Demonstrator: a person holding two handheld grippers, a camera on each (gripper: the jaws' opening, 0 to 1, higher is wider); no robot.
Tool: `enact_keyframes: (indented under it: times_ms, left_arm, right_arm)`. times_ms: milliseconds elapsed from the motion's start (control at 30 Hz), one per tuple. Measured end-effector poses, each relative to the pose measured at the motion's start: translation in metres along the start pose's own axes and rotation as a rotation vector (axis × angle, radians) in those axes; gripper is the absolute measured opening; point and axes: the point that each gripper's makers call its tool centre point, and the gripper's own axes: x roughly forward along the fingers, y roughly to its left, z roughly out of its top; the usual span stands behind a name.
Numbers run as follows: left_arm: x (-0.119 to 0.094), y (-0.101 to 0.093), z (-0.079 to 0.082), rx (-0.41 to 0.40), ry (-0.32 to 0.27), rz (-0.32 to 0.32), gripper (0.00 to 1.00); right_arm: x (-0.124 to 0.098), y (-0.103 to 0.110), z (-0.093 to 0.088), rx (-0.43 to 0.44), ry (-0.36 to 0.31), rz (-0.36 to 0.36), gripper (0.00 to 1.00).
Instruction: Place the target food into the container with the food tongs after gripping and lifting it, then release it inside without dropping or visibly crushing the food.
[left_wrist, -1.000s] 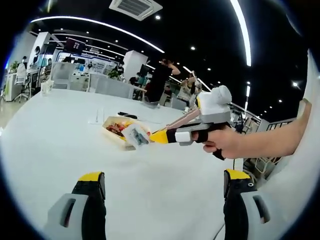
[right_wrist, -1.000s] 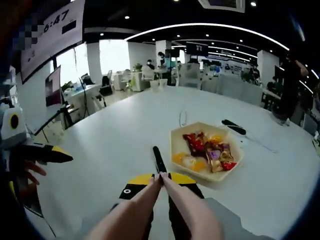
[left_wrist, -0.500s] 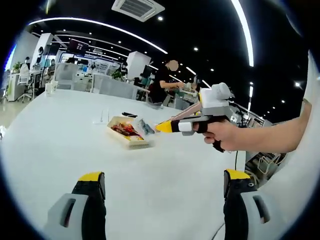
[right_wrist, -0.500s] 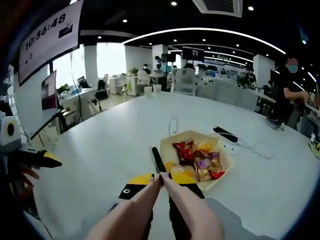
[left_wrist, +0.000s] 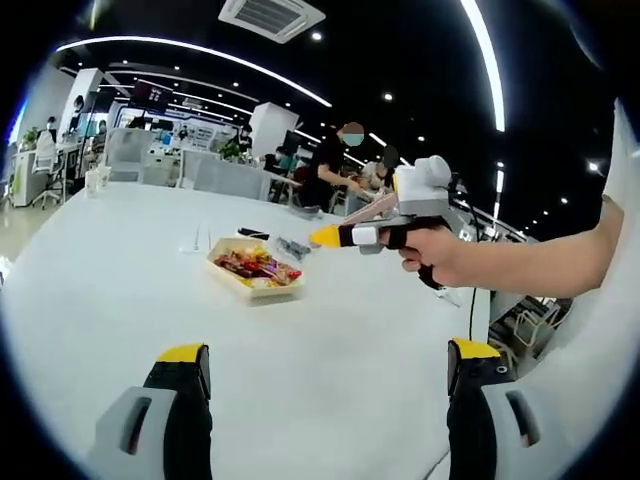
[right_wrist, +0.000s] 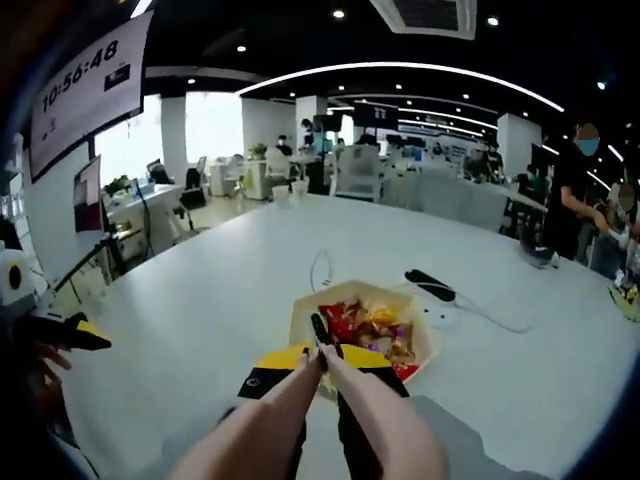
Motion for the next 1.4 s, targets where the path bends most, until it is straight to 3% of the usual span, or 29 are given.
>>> enact_keyframes:
  times_ms: [300,633,767,900,1233,1400]
  left_arm:
    - [-0.003,-0.002,-0.003,-0.019,0.004,0.017,0.99]
    - [-0.001,-0.001,-0.004,-0.03,0.007,0.031,0.99]
    - [-0.003,0.004,-0.004,-0.034,0.008,0.052,0.99]
    - [-0.009,-0.003,0.009,-0.043,-0.034,0.053,0.99]
    - [-0.013,-0.003,0.01,-0.026,-0.041,0.084,0.99]
    - [-0.017,0.0,0.011,-0.034,-0.051,0.109,0.99]
  right_arm:
    - [0.009,-0.021,0.018,0.01,-0.01,-0.036,0.09]
    - [0.025,-0.037,0.051,-0.007,-0.048,-0.028,0.09]
    - [0.031,-0.037,0.056,0.006,-0.048,-0.022,0.09]
    - [0.037,-0.033,0.059,-0.004,-0.044,-0.004,0.09]
    - [0.048,-0.026,0.082,0.002,-0.081,0.03,0.11]
    - [0.055,-0.019,0.083,-0.005,-0.09,0.05,0.12]
